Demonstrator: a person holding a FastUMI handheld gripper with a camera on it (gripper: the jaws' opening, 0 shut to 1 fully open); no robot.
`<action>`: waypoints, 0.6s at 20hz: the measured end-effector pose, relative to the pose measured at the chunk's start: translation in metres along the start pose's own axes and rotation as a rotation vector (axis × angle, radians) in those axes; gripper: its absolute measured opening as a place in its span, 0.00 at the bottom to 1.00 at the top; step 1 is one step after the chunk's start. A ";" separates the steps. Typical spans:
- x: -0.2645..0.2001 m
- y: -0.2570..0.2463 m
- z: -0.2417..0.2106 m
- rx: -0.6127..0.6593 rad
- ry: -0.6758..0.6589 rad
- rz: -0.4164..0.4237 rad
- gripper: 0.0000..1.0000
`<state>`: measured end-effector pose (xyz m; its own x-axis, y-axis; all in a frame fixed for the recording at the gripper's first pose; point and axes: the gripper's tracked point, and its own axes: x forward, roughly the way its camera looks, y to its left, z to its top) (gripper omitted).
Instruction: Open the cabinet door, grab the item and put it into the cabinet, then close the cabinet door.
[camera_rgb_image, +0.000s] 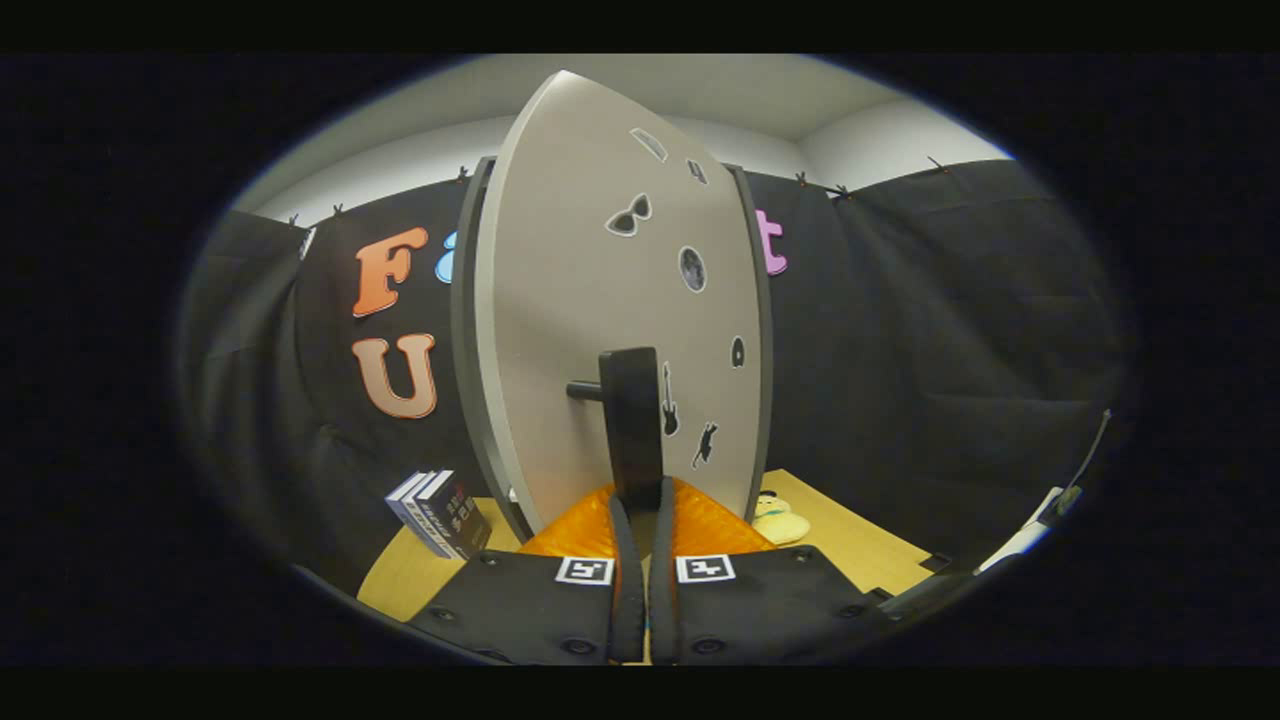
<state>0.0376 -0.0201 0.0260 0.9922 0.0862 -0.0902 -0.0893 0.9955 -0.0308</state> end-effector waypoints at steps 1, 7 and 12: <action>-0.002 -0.004 0.000 0.008 -0.003 -0.010 0.09; -0.008 -0.039 0.002 0.041 -0.033 -0.151 0.09; -0.021 -0.065 0.003 0.056 -0.040 -0.216 0.09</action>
<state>0.0232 -0.0867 0.0327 0.9905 -0.1291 -0.0477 0.1297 0.9915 0.0102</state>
